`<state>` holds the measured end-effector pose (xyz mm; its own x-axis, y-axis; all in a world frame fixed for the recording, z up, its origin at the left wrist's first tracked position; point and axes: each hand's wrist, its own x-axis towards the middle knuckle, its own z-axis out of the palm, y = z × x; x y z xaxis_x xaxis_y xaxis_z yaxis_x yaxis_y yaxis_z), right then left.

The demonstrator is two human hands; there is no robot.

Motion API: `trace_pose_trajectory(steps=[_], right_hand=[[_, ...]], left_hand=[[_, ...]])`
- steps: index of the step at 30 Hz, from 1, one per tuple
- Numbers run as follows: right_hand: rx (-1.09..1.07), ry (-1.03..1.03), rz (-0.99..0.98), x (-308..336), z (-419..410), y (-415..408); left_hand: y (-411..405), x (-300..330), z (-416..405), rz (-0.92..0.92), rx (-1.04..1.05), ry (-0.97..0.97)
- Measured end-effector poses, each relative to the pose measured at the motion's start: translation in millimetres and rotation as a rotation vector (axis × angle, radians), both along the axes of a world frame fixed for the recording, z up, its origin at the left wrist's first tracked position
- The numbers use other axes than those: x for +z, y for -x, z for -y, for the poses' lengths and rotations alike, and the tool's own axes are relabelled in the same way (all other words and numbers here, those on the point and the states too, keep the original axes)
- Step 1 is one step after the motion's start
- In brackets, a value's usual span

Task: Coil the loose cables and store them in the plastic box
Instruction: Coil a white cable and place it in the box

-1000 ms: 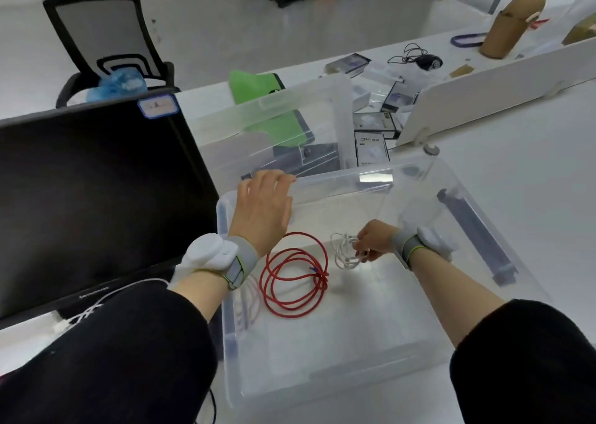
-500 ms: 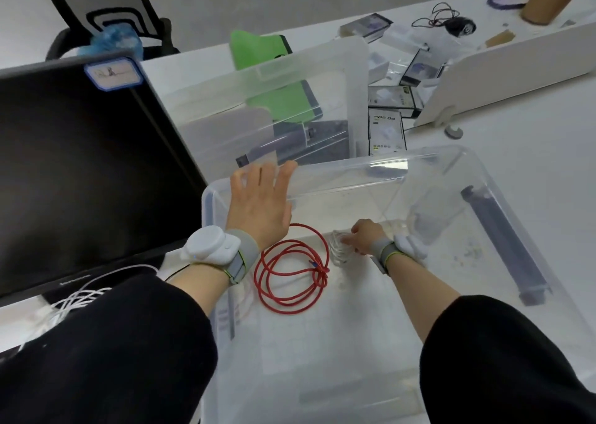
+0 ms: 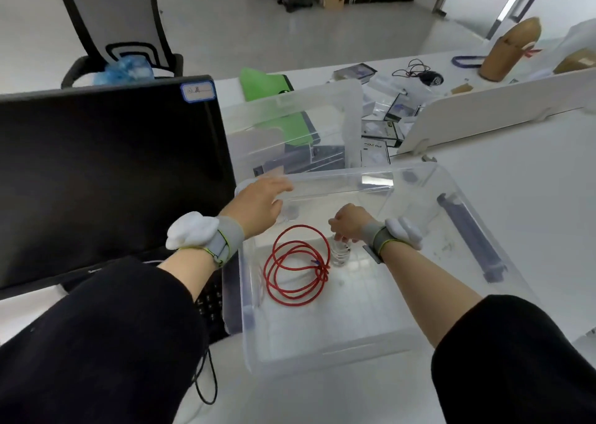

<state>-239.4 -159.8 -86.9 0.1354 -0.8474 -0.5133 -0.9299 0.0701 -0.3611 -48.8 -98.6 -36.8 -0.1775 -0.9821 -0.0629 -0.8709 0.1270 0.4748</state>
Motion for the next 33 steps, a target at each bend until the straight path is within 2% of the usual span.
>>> trace_pose_trajectory(steps=[4,7,9,11,15,19,24,29,33], right_hand=[[0.06,0.188,0.118,47,-29,-46],[0.031,0.484,0.202,71,-59,-92],[0.051,0.615,0.267,80,-79,-126],[0.088,0.655,0.318,83,-96,-154],[0.222,0.552,0.332,62,-134,-218],[0.361,0.308,0.167,13,-157,-261],[0.581,0.027,-0.022,-49,-182,-275],[0.531,0.025,-0.001,-93,-194,-276],[0.354,0.0,0.137,-99,-191,-285]], left_hand=[[-41,16,-41,-0.124,0.092,0.089],[-81,10,-75,-0.197,0.196,0.189],[-112,-3,-100,-0.21,0.246,0.212],[-139,-22,-123,-0.176,0.268,0.175],[-191,-58,-165,-0.121,0.335,0.027],[-222,-86,-192,-0.092,0.368,-0.106],[-246,-119,-208,-0.049,0.395,-0.242],[-243,-145,-212,-0.041,0.437,-0.368],[-240,-154,-205,0.024,0.477,-0.439]])
